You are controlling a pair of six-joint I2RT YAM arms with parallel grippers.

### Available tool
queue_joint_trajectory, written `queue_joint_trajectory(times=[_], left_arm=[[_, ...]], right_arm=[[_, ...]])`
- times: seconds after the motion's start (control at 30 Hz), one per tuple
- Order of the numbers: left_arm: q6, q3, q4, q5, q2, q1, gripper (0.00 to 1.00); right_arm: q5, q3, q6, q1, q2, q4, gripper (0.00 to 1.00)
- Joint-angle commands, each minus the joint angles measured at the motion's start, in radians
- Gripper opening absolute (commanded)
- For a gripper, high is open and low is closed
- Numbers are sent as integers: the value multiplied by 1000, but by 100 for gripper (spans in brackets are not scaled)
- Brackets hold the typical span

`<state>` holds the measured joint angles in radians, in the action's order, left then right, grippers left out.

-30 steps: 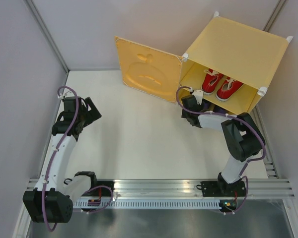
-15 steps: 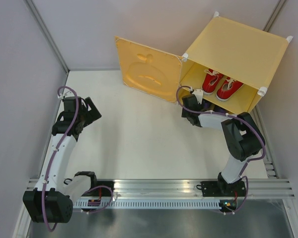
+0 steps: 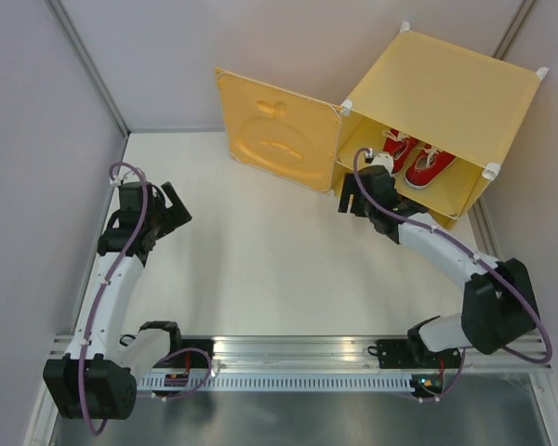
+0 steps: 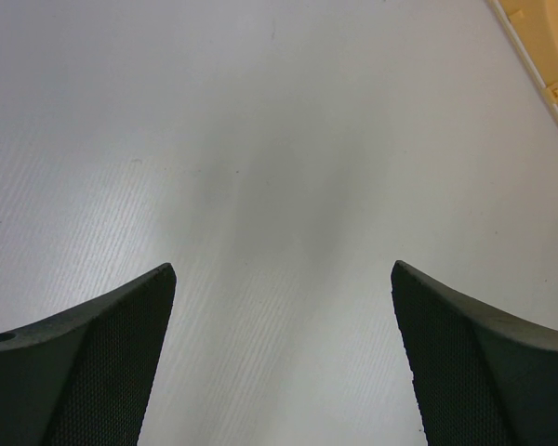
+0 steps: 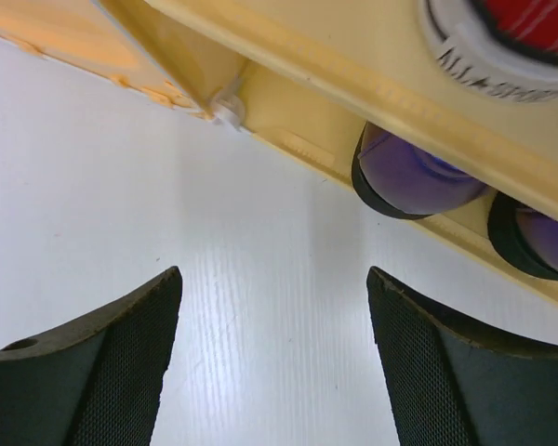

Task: Place and organize the shoes in the shoe cabinet

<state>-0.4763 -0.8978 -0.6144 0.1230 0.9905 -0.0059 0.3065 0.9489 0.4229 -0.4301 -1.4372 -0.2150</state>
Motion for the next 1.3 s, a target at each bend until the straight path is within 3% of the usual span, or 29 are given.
queue_joint_trajectory(times=[0.0, 0.33, 0.57, 0.73, 0.97, 1.13, 1.27], left_arm=[[51, 16, 73, -71, -27, 3, 99], [110, 8, 160, -288, -38, 3, 100], [97, -99, 173, -379, 36, -9, 100], [91, -203, 208, -410, 134, -34, 100], [177, -390, 355, -526, 318, -78, 100], [243, -498, 523, -497, 439, -88, 100], [223, -601, 559, -462, 568, -89, 100]], right_arm=[[-43, 91, -15, -1, 165, -151, 85], [-35, 177, -93, -1, 457, -372, 98], [78, 186, -118, -1, 636, -445, 98], [126, 157, -102, -1, 744, -443, 98], [48, 82, -98, -1, 879, -414, 98], [13, 30, -104, -2, 949, -386, 98], [-30, 1, -102, -1, 962, -360, 98]])
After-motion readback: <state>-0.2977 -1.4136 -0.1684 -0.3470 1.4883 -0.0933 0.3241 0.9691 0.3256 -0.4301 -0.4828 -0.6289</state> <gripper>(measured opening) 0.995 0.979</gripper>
